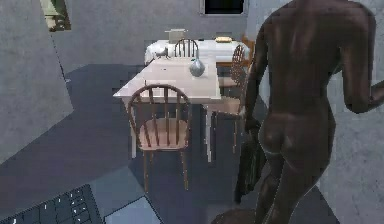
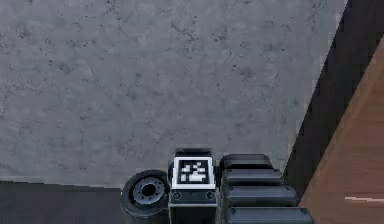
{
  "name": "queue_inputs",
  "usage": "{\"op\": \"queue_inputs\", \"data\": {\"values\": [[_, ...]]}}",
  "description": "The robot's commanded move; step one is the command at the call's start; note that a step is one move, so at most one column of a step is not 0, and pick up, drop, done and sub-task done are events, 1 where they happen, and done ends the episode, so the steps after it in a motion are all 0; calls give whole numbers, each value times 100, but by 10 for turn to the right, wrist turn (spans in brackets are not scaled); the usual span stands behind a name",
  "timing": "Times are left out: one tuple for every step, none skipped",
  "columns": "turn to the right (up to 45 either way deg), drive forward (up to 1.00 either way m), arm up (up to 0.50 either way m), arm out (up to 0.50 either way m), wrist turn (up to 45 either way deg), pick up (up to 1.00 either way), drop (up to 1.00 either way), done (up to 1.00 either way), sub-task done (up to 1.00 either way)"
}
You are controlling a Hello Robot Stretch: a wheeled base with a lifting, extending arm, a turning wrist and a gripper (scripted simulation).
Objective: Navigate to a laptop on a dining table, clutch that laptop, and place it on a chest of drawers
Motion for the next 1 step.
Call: {"op": "queue_inputs", "data": {"values": [[-450,0,0,0,0,0,0,0,0]]}}
